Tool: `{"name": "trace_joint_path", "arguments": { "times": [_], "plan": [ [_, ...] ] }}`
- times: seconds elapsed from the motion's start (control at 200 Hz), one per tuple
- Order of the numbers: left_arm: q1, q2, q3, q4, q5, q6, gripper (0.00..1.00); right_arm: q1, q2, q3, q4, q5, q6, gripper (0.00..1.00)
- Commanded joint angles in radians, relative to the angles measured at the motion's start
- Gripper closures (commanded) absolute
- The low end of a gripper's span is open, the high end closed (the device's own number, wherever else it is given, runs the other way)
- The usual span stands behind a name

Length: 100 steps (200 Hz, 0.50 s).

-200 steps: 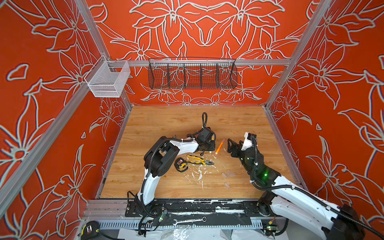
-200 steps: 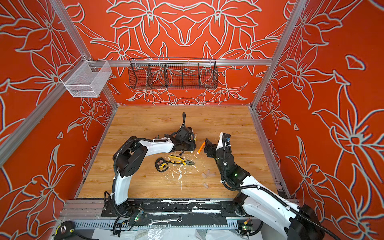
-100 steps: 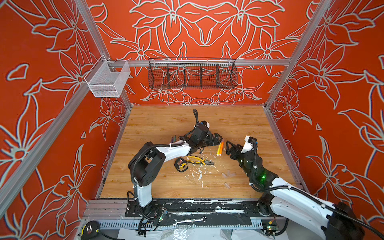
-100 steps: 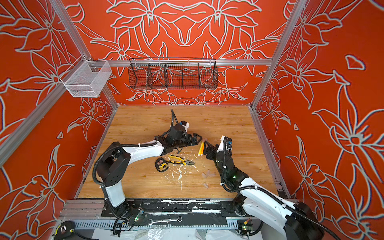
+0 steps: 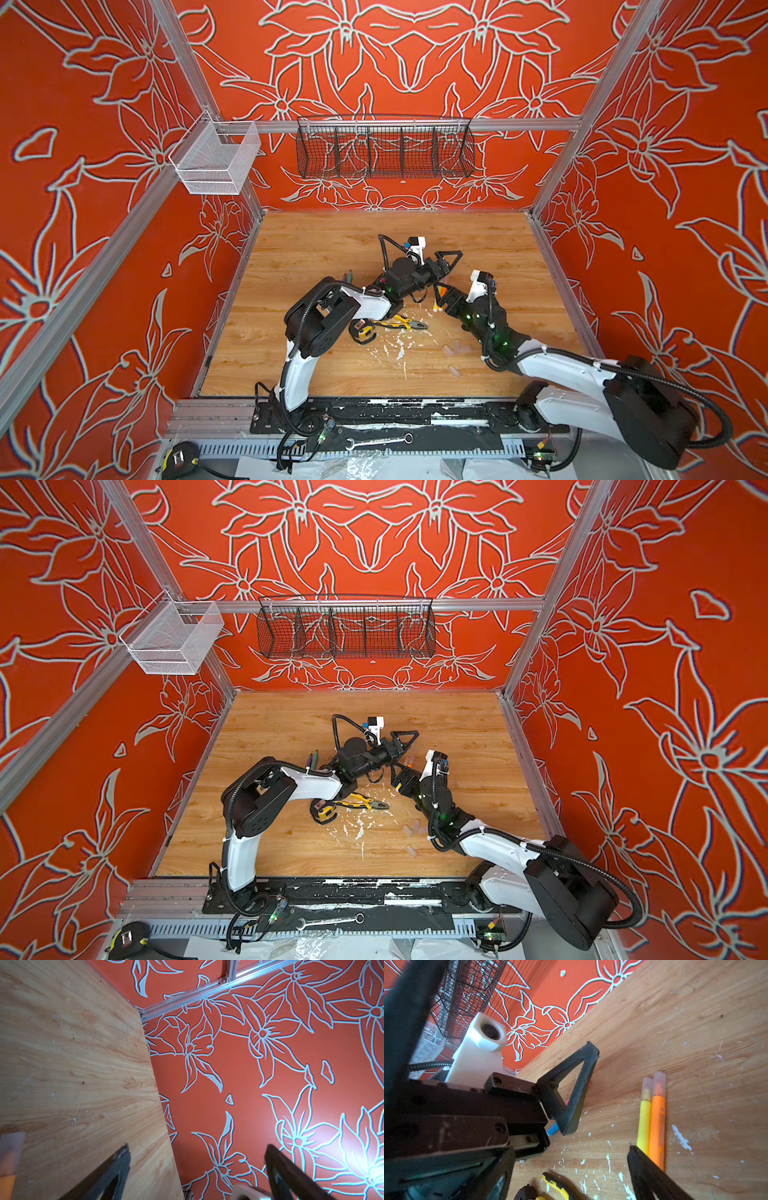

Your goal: Insert the pens into the pen caps

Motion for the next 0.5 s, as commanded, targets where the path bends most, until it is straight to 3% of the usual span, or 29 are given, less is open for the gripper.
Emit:
{"name": "trace_joint_path", "arguments": {
  "times": [0.0, 0.205, 0.495],
  "plan": [
    [-0.044, -0.109, -0.014, -0.046, -0.047, 0.062, 0.03, 0.002, 0.022, 0.054, 0.107, -0.032, 0.027, 0.12],
    [-0.061, -0.104, -0.009, -0.067, -0.065, 0.015, 0.03, 0.017, 0.131, 0.085, 0.262, -0.116, 0.010, 0.11],
    [-0.075, -0.163, -0.030, -0.132, -0.113, 0.070, 0.03, 0.060, 0.123, 0.119, 0.233, -0.107, -0.046, 0.11]
  ]
}}
